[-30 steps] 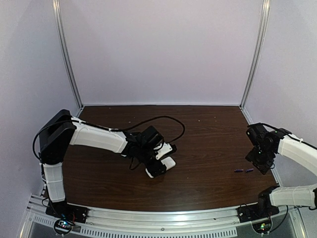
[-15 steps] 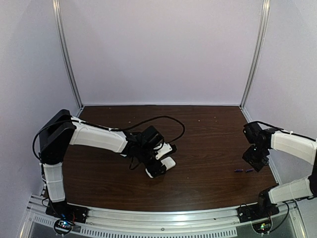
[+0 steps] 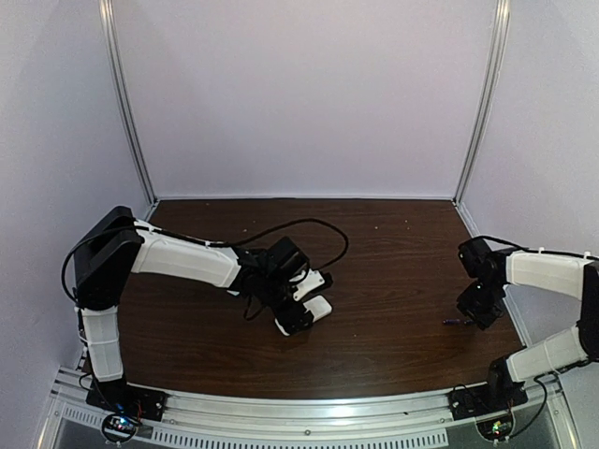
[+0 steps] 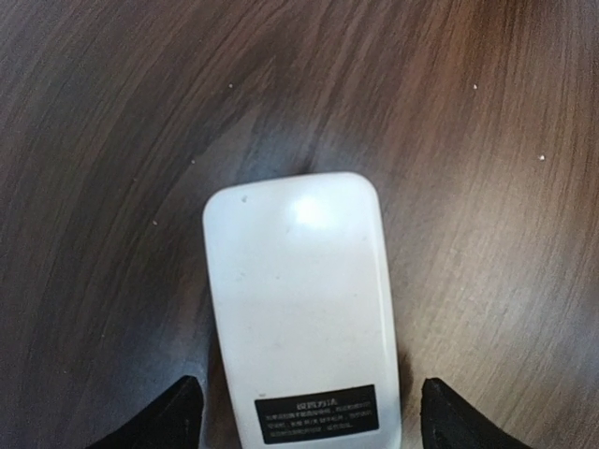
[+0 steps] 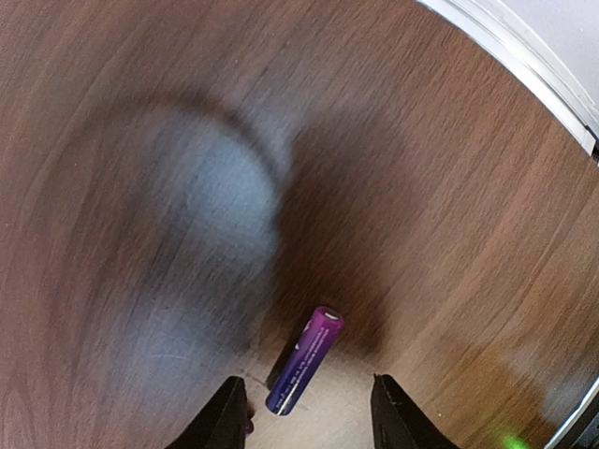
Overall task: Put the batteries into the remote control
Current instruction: Pick up the battery from the corner of the board.
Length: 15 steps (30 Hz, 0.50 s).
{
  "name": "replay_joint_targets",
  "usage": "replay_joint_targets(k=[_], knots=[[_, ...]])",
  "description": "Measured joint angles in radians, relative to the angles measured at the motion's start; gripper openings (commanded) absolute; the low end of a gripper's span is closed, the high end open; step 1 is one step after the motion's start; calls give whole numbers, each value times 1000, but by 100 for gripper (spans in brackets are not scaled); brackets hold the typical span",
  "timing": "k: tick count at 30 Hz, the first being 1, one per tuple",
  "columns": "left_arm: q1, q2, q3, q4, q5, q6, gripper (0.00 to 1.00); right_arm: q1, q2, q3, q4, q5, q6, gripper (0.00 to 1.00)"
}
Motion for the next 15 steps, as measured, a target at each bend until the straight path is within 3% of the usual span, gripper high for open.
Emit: replay_joint_targets(k=[6, 15], knots=[[3, 0, 0, 0, -3, 0, 83, -19, 24, -18, 30, -8, -18, 40], [4, 0, 0, 0, -10, -1, 83, -49, 51, -19, 67, -14, -53, 21]])
